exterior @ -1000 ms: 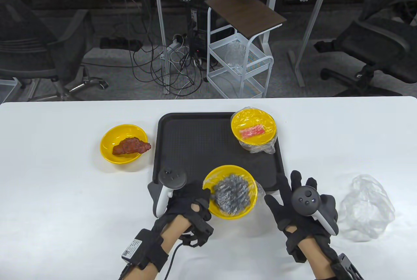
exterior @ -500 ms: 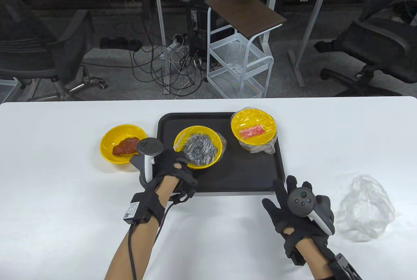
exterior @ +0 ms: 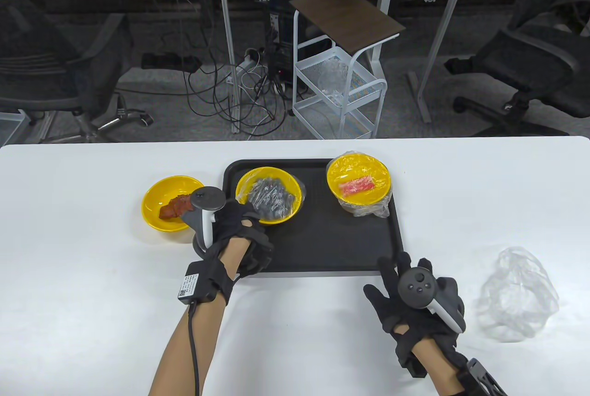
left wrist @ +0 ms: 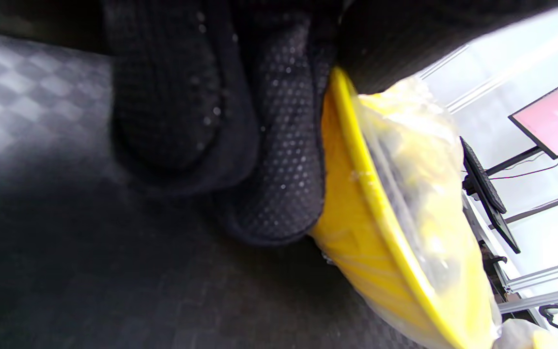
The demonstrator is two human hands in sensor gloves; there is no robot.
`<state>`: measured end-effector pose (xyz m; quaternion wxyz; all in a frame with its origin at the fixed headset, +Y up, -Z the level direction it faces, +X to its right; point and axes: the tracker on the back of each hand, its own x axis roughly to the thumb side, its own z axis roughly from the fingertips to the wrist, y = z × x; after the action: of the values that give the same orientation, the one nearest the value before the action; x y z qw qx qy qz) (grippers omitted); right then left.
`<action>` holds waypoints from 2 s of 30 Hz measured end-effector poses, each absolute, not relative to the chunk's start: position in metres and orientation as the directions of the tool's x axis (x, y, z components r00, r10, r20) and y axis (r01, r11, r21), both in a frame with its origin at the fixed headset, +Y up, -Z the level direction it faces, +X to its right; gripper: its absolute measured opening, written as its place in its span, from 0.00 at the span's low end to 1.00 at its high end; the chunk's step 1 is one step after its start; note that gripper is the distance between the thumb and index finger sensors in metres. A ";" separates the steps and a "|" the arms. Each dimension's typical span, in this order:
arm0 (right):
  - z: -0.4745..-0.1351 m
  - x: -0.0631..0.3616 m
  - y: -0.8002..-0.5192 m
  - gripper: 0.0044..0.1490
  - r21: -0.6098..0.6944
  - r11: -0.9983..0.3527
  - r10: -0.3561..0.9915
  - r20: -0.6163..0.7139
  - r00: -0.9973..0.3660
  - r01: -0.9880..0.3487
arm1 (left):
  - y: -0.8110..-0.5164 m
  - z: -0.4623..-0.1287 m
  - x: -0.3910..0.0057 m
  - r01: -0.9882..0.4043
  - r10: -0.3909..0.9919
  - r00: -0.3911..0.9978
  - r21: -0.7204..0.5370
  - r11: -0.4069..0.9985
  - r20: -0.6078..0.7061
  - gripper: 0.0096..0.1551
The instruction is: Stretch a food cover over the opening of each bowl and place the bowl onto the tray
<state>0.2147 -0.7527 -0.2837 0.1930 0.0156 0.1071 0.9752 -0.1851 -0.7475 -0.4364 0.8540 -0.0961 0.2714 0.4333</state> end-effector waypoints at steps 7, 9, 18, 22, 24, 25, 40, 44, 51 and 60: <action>-0.284 0.212 -0.754 0.57 0.232 -0.892 0.398 -0.002 -0.917 -0.388 | -0.756 -0.439 -0.192 -0.794 0.690 0.442 0.107 0.598 -0.573 0.34; -0.284 0.211 -0.755 0.57 0.242 -0.890 0.400 0.001 -0.917 -0.388 | -0.757 -0.439 -0.193 -0.798 0.692 0.434 0.110 0.592 -0.576 0.35; -0.284 0.210 -0.755 0.57 0.255 -0.885 0.403 0.004 -0.915 -0.389 | -0.760 -0.437 -0.192 -0.847 0.747 0.345 0.153 0.508 -0.568 0.42; -0.283 0.212 -0.750 0.57 0.252 -0.882 0.411 -0.005 -0.912 -0.399 | -0.750 -0.424 -0.189 -0.885 0.756 0.325 0.099 0.455 -0.569 0.49; -0.282 0.212 -0.748 0.57 0.249 -0.880 0.418 -0.002 -0.909 -0.405 | -0.740 -0.416 -0.187 -0.899 0.760 0.337 0.050 0.435 -0.556 0.50; -0.282 0.211 -0.747 0.57 0.246 -0.881 0.417 0.003 -0.909 -0.404 | -0.735 -0.410 -0.185 -0.903 0.761 0.350 0.020 0.429 -0.546 0.50; -0.281 0.212 -0.744 0.57 0.234 -0.901 0.380 0.015 -0.925 -0.366 | -0.654 -0.375 -0.314 -0.540 0.604 0.607 0.289 0.790 -0.517 0.36; -0.281 0.213 -0.745 0.57 0.232 -0.900 0.382 0.005 -0.924 -0.370 | -0.691 -0.380 -0.356 -0.431 0.454 0.563 0.224 0.874 -0.691 0.45; -0.281 0.213 -0.746 0.58 0.240 -0.897 0.383 -0.003 -0.924 -0.373 | -0.749 -0.393 -0.386 -0.696 0.523 0.390 0.129 0.706 -0.758 0.52; -0.281 0.214 -0.746 0.58 0.245 -0.897 0.378 -0.013 -0.926 -0.369 | -0.778 -0.408 -0.375 -0.820 0.687 0.218 0.251 0.514 -0.693 0.38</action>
<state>0.2139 -0.7463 -0.2808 0.1917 0.0172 0.1223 0.9736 -0.3754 -0.7775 -0.4081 0.7758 -0.0846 0.3940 0.4855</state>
